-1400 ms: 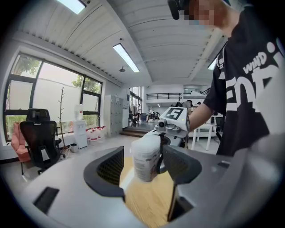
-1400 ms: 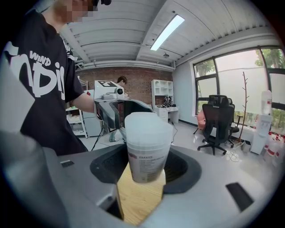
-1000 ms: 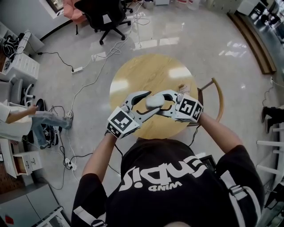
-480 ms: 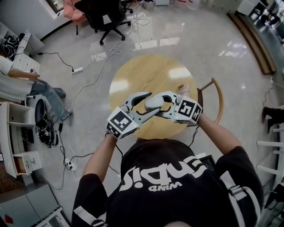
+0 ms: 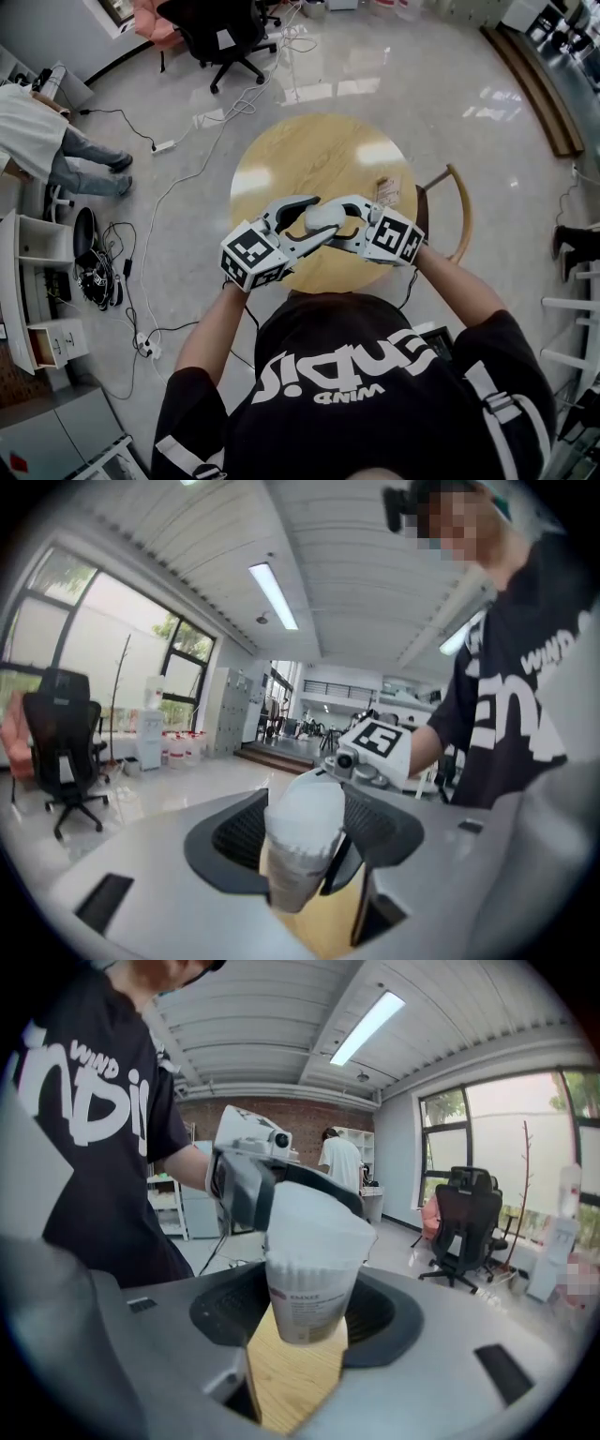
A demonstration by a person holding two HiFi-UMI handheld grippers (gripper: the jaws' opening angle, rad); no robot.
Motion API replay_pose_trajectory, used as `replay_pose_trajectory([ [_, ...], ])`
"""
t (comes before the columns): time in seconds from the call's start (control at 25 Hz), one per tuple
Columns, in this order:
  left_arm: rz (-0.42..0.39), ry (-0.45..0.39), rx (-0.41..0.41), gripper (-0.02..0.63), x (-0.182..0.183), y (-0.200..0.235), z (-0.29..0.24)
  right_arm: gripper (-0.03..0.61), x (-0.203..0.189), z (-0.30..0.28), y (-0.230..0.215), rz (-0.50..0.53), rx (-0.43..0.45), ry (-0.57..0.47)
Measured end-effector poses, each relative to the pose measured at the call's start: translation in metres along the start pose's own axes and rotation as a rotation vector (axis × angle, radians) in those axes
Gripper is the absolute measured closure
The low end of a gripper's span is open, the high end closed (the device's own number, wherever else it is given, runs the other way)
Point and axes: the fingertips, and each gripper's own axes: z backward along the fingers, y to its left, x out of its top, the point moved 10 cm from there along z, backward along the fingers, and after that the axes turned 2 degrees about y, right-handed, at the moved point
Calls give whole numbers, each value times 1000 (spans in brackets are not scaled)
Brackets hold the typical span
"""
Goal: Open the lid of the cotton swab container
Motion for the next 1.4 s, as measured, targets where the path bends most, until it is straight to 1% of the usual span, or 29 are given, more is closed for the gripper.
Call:
replay_pose_trajectory([
  [0.08, 79, -10, -16, 354, 1, 1, -1, 359, -2, -3, 3, 35, -17, 23],
  [0.16, 136, 10, -29, 354, 0, 2, -2, 359, -5, -3, 4, 42, -17, 34],
  [0.32, 302, 54, -58, 354, -3, 6, -4, 359, -10, -5, 8, 47, -13, 54],
  [0.4, 339, 79, -63, 354, -1, 8, -5, 359, -11, -6, 9, 45, -9, 59],
  [0.52, 329, 92, -62, 353, 3, 6, -5, 360, -9, -6, 9, 36, -10, 53],
  [0.6, 322, 88, -60, 353, 3, 5, -4, 360, -8, -4, 10, 30, -10, 51],
  [0.88, 333, 73, -66, 353, 0, 7, -3, 359, -9, 1, 9, 18, 0, 61],
  [1.08, 317, 75, -68, 353, 1, 3, 1, 360, -10, 6, 13, 13, -7, 67],
  [1.24, 326, 51, -35, 353, -1, 8, 14, 360, -21, 17, 9, -35, -44, 78],
  [1.4, 356, 43, 29, 354, -12, 23, 40, 360, -33, 37, 1, -116, -123, 77],
])
